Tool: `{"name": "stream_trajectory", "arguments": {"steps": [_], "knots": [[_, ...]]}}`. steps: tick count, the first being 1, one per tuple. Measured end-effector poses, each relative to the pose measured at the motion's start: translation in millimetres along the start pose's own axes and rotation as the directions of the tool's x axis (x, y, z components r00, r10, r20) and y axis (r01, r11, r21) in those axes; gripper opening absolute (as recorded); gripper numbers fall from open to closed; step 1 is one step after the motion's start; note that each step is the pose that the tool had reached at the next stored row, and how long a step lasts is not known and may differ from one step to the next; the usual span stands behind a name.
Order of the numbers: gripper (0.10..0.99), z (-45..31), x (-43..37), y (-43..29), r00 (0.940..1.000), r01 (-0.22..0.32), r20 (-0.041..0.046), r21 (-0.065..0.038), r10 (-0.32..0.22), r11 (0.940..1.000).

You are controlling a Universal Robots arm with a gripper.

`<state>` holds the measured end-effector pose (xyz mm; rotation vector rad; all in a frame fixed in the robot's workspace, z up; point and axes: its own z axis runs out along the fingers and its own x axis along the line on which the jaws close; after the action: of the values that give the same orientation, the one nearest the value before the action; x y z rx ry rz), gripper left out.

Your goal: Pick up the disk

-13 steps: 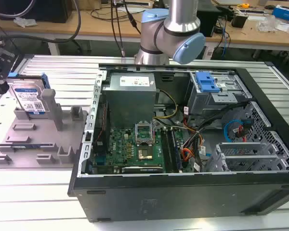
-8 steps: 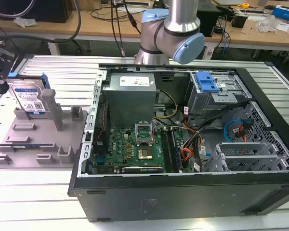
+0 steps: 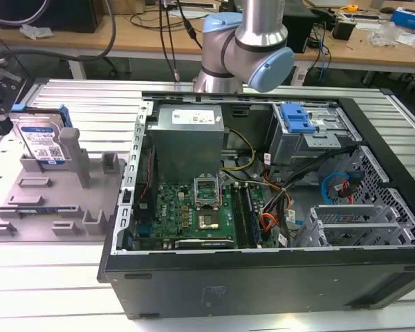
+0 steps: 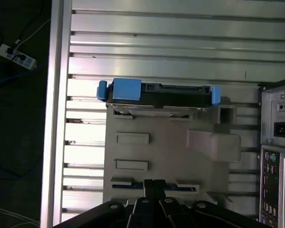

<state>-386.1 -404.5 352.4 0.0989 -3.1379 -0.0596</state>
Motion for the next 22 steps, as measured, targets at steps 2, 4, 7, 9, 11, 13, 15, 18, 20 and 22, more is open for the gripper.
{"name": "stream_trajectory", "arguments": {"steps": [2,4,7,9,11,13,15,18,20,22], "knots": [[0.106,-0.1,0.0,0.0,0.9992,0.039,-0.0016,0.000,-0.039,0.9992],[0.106,0.0,0.0,0.0,0.9950,0.099,-0.0039,0.000,-0.099,0.9950],[0.106,0.3,0.0,0.0,0.9655,0.260,-0.0100,-0.001,-0.260,0.9656],[0.106,0.4,0.0,0.0,0.9559,0.294,-0.0113,-0.001,-0.294,0.9559],[0.106,0.6,0.0,0.0,0.9416,0.337,-0.0129,-0.002,-0.336,0.9417],[0.169,0.7,0.0,0.0,0.9263,0.377,-0.0145,-0.003,-0.377,0.9264],[0.235,0.9,0.0,-0.1,0.9083,0.418,-0.0160,-0.003,-0.418,0.9084],[0.416,1.1,0.0,-0.1,0.8790,0.476,-0.0183,-0.004,-0.476,0.8792],[0.478,1.2,0.0,-0.1,0.8591,0.511,-0.0197,-0.005,-0.511,0.8594],[0.541,1.2,-0.1,0.0,0.8555,0.517,-0.0198,-0.005,-0.517,0.8557]]}}
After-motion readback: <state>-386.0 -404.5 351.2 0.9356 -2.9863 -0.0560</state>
